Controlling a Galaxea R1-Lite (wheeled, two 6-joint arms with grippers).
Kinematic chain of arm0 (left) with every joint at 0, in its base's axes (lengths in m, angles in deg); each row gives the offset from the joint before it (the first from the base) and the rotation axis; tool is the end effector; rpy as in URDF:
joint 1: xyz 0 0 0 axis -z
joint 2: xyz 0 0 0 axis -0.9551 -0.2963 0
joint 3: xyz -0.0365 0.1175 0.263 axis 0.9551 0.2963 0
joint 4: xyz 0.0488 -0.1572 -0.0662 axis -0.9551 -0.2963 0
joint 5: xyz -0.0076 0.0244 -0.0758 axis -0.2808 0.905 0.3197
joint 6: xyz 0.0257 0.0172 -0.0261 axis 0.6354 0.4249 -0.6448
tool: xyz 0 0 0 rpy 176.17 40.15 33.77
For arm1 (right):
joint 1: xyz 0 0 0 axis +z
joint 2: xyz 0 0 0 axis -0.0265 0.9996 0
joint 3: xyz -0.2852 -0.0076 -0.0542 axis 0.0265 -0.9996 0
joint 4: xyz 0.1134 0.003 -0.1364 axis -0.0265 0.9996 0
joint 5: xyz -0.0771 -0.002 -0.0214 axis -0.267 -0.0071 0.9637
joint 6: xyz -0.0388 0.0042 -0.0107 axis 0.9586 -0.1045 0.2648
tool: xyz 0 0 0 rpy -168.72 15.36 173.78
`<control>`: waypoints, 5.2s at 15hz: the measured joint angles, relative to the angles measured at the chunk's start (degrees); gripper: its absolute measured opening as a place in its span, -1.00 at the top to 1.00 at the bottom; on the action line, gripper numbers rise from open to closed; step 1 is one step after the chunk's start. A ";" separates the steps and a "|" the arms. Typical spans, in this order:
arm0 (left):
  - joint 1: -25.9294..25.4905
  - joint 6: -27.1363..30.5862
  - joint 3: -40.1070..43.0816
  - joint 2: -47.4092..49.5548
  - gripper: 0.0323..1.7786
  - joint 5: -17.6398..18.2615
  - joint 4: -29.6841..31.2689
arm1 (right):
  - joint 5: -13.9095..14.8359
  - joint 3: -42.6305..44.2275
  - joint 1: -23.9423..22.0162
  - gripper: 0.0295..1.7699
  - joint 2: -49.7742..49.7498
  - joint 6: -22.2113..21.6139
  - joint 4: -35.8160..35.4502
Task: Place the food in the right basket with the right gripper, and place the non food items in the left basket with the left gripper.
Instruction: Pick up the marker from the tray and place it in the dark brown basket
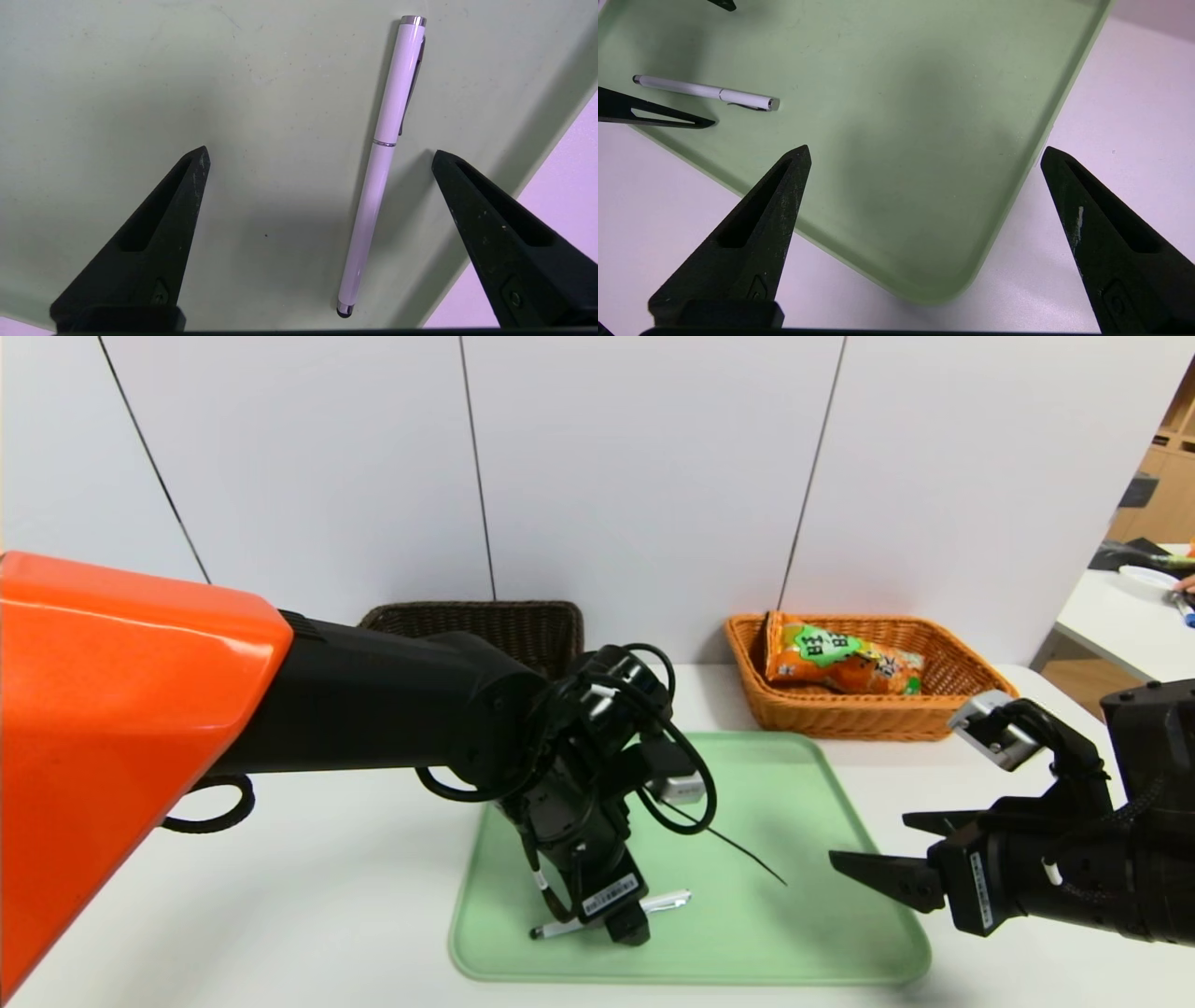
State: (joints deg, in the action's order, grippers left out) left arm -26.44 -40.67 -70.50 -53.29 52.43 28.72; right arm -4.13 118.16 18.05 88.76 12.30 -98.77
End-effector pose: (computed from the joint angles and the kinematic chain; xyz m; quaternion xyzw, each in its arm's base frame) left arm 0.2522 -0.2697 0.1344 0.3179 0.4123 -0.4537 0.7232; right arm 0.1875 0.0752 0.1500 -0.0134 0.3134 0.2524 0.9154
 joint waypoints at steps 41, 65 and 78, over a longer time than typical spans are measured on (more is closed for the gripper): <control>0.01 0.15 1.26 0.26 0.96 0.22 0.26 | -0.01 0.44 0.00 -0.92 0.05 -0.01 -0.01; -10.58 -9.91 -1.77 11.47 0.96 -0.26 5.27 | 0.00 0.62 0.22 -0.92 0.18 0.00 -0.06; -23.37 -24.99 -11.06 12.00 0.96 -3.89 5.99 | -0.01 0.35 0.28 -0.92 0.30 0.02 0.00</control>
State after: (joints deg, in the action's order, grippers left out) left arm -49.81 -65.66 -81.55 -41.30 48.54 34.70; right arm -4.14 118.52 18.33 89.07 12.33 -98.77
